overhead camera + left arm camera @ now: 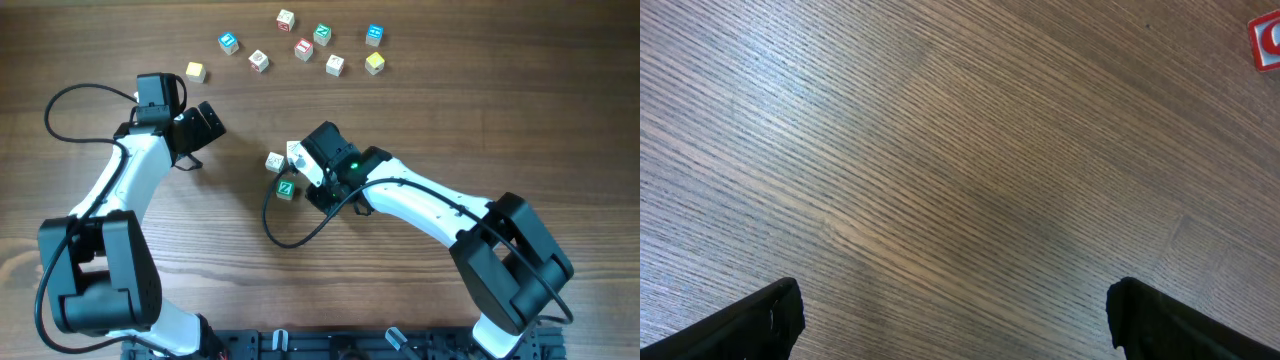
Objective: Form a circle
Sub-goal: 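Lower the airplane block beside the Z and 1 blocks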
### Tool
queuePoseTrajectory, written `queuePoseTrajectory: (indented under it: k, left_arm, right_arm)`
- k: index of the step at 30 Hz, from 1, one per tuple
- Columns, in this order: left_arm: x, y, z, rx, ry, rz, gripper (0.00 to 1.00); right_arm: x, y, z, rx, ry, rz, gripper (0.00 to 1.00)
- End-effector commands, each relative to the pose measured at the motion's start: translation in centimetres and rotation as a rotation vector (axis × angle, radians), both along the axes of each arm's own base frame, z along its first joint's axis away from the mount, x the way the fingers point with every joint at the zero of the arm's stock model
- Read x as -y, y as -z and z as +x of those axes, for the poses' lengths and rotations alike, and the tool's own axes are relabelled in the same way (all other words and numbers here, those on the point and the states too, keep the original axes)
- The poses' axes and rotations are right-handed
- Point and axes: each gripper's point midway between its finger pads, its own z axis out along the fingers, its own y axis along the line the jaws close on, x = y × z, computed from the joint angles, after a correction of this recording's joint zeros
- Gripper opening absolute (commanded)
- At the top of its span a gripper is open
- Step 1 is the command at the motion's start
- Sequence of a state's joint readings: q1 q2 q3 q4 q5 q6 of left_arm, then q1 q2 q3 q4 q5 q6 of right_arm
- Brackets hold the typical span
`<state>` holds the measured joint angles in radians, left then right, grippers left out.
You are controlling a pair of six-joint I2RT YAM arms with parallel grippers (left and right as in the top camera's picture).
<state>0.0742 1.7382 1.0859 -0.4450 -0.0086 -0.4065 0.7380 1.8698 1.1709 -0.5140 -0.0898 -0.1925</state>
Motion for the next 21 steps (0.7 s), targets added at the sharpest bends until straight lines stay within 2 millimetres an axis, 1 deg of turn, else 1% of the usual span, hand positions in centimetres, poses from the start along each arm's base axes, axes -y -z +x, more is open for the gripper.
queuePoseTrajectory:
  k: [1, 5, 8, 9, 12, 15, 18, 19, 21]
  left_arm:
    - [0.2, 0.5, -0.2, -0.013, -0.002, -0.011, 1.0]
    - [0.2, 0.5, -0.2, -0.013, -0.002, -0.011, 1.0]
    - [0.2, 0.5, -0.2, -0.013, -0.002, -0.011, 1.0]
    - [0.2, 0.5, -0.2, -0.013, -0.002, -0.011, 1.0]
    - [0.2, 0.5, -0.2, -0.013, -0.002, -0.011, 1.0]
    - [0.2, 0.5, -0.2, -0.013, -0.002, -0.011, 1.0]
    - [0.2, 0.5, -0.2, -0.013, -0.002, -0.011, 1.0]
    - [0.2, 0.5, -0.2, -0.012, -0.002, -0.011, 1.0]
    - [0.2, 0.5, -0.2, -0.012, -0.002, -0.011, 1.0]
  right_arm:
    - [0.3, 0.2, 0.1, 0.014, -0.011, -0.016, 0.44]
    - [0.3, 0.2, 0.1, 0.014, -0.01, -0.016, 0.59]
    - [0.2, 0.1, 0.3, 0.023, -0.009, -0.011, 0.59]
    - [0.1, -0.1, 0.7, 0.043, -0.002, -0.009, 0.59]
    - [-0.7, -1.2, 1.7, 0.076, 0.001, 0.018, 0.59]
    - [-1.0, -1.7, 2.0, 0.075, 0.027, 0.033, 0.59]
    - [-0.4, -2.1, 1.3, 0.037, 0.086, 0.031, 0.5]
    - [-0.1, -2.5, 0.9, 0.022, 0.103, 0.032, 0.38]
    - [0.0, -3.0, 0.6, 0.017, 0.1, 0.036, 0.27]
